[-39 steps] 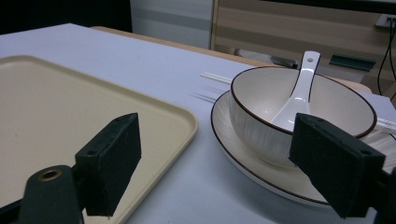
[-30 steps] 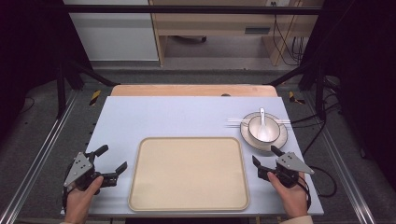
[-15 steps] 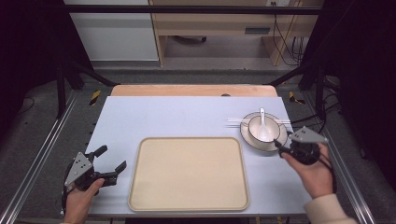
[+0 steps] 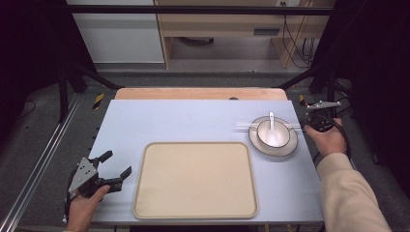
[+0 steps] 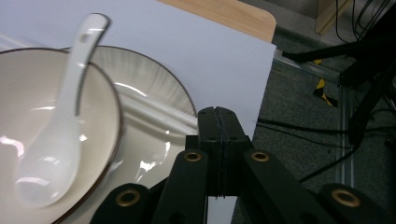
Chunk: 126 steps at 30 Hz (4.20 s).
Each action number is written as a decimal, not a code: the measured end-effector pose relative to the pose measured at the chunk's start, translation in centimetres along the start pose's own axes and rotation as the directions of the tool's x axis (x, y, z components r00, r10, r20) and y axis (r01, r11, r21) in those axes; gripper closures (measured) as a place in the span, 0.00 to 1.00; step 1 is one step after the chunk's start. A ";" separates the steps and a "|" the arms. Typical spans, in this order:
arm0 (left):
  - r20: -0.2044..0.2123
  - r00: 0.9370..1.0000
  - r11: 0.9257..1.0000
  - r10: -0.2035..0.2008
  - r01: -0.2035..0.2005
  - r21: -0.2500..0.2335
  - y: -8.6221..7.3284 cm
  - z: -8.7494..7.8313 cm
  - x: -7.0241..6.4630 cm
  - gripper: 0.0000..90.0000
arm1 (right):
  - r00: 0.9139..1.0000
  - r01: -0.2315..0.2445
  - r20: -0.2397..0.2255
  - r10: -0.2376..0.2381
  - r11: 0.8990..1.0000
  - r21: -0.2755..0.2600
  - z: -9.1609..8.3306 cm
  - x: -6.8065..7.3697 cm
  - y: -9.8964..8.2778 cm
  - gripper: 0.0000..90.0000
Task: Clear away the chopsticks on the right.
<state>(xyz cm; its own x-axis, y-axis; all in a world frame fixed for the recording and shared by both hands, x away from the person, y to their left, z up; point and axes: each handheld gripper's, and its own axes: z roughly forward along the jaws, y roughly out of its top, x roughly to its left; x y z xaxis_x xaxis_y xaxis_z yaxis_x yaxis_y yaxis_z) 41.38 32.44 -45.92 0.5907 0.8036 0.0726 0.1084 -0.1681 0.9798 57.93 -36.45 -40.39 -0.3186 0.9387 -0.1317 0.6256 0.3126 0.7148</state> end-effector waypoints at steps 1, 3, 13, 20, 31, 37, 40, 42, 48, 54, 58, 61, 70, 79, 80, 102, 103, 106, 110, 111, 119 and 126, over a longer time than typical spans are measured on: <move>0.002 1.000 1.000 -0.001 0.001 0.001 0.0 0.0 0.0 0.08 | 1.000 -0.010 0.000 0.010 1.000 0.002 0.6 -0.2 0.1 1.00; 0.002 1.000 1.000 0.001 -0.001 0.004 0.0 0.0 0.0 0.08 | 1.000 -0.010 0.002 0.010 1.000 0.001 1.7 -0.3 0.4 1.00; 0.001 1.000 1.000 0.006 -0.006 0.013 -0.1 0.1 0.0 0.08 | 1.000 -0.001 0.013 0.001 0.998 0.062 5.2 -0.7 1.1 1.00; 0.004 1.000 1.000 0.006 -0.006 0.014 -0.1 0.1 0.0 0.08 | 1.000 0.025 0.008 -0.026 0.994 0.104 5.9 -0.6 0.7 1.00; 0.015 1.000 1.000 0.015 -0.015 0.022 -0.1 0.2 -0.2 0.08 | 0.999 0.040 0.021 -0.044 0.989 0.144 4.4 0.1 -0.7 1.00; 0.023 1.000 0.999 0.017 -0.018 0.031 -0.2 0.4 -0.3 0.08 | 0.998 0.010 0.057 -0.019 0.989 0.149 3.2 1.1 -2.0 1.00; 0.024 1.000 0.999 0.016 -0.017 0.032 -0.2 0.4 -0.3 0.08 | 0.998 0.002 0.060 -0.009 0.992 0.127 2.3 1.4 -2.4 0.99; 0.023 1.000 0.999 0.016 -0.016 0.032 -0.2 0.4 -0.3 0.08 | 0.997 0.003 0.074 -0.009 0.997 0.080 1.5 1.3 -2.4 0.96; 0.024 1.000 0.999 0.016 -0.017 0.034 -0.2 0.4 -0.3 0.08 | 0.998 0.058 -0.034 -0.059 0.998 -0.030 0.6 1.3 -2.3 0.90; 0.025 1.000 0.999 0.018 -0.019 0.036 -0.2 0.4 -0.4 0.09 | 0.990 0.092 -0.107 -0.096 0.995 -0.042 1.1 1.4 -2.5 0.86; 0.023 1.000 0.999 0.016 -0.017 0.035 -0.2 0.4 -0.3 0.09 | 0.989 0.092 -0.113 -0.096 0.995 -0.040 1.4 1.4 -2.6 0.86; 0.025 1.000 0.999 0.017 -0.018 0.035 -0.2 0.4 -0.3 0.09 | 0.987 0.095 -0.125 -0.098 0.995 -0.035 1.4 1.5 -2.6 0.86; 0.028 0.999 0.999 0.020 -0.021 0.040 -0.2 0.5 -0.4 0.09 | 0.986 0.099 -0.131 -0.102 0.995 -0.032 1.6 1.4 -2.7 0.86; 0.028 0.999 0.999 0.020 -0.021 0.042 -0.3 0.5 -0.4 0.09 | 0.986 0.102 -0.130 -0.106 0.994 -0.039 1.4 1.4 -2.6 0.83; 0.028 0.999 0.999 0.020 -0.021 0.042 -0.3 0.5 -0.4 0.09 | 0.986 0.099 -0.132 -0.103 0.994 -0.042 1.3 1.4 -2.6 0.82; 0.028 0.999 0.999 0.023 -0.024 0.047 -0.3 0.5 -0.4 0.09 | 0.981 0.131 -0.145 -0.132 0.991 -0.019 1.4 1.0 -2.8 0.77; 0.028 0.999 0.999 0.023 -0.024 0.047 -0.3 0.6 -0.4 0.09 | 0.983 0.116 -0.144 -0.117 0.993 -0.020 1.3 0.9 -2.7 0.77; 0.028 0.999 0.999 0.023 -0.024 0.047 -0.3 0.5 -0.4 0.09 | 0.985 0.106 -0.134 -0.109 0.994 -0.031 1.5 0.8 -2.7 0.78; 0.026 0.999 0.999 0.019 -0.021 0.046 -0.3 0.5 -0.4 0.09 | 0.983 0.115 -0.140 -0.116 0.993 -0.013 1.8 0.8 -2.8 0.79; 0.026 0.999 0.999 0.020 -0.021 0.047 -0.3 0.5 -0.4 0.10 | 0.983 0.118 -0.140 -0.118 0.993 -0.012 1.8 0.8 -2.8 0.79; 0.028 0.999 0.999 0.024 -0.025 0.048 -0.3 0.6 -0.4 0.10 | 0.985 0.112 -0.134 -0.112 0.994 -0.011 1.9 0.6 -2.9 0.81; 0.028 0.999 0.998 0.023 -0.024 0.050 -0.3 0.6 -0.4 0.10 | 0.985 0.106 -0.133 -0.107 0.994 -0.008 2.1 0.5 -2.9 0.82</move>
<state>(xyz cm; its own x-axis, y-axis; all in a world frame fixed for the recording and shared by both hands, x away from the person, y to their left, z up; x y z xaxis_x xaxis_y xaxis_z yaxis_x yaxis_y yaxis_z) 41.56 31.81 -46.39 0.6155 0.7831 0.0896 0.1337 -0.2158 0.9672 57.43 -36.64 -43.94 -0.4754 0.8723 -0.1146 0.5821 0.4095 0.7025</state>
